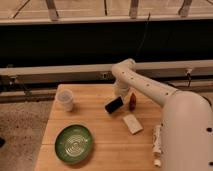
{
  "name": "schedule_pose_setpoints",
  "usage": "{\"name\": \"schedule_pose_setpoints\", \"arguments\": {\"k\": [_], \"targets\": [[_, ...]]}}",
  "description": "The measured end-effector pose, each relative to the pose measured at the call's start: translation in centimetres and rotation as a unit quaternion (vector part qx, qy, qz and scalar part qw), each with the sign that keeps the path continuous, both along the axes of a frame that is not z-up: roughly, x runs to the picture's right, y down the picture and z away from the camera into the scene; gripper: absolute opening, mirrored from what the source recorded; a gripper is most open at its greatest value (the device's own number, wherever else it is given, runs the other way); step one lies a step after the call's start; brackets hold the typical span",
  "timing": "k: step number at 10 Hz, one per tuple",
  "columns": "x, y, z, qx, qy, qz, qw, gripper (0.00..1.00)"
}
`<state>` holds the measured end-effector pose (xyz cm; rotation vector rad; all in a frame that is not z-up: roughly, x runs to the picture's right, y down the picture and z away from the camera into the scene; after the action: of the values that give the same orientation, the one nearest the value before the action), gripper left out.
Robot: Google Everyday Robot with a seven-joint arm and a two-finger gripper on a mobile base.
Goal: Place the eraser on the white sponge
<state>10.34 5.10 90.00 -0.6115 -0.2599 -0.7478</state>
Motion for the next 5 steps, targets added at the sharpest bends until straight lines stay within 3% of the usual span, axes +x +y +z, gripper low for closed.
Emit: {"name": "schedule_pose_setpoints", "arguments": {"k": [2, 5], "targets": [[0.6, 0.0, -0.8, -0.002, -0.003, 0.006, 1.0, 0.0], [3.7, 1.5, -2.3, -0.006, 0.003, 0.023, 0.9997, 0.0]]}}
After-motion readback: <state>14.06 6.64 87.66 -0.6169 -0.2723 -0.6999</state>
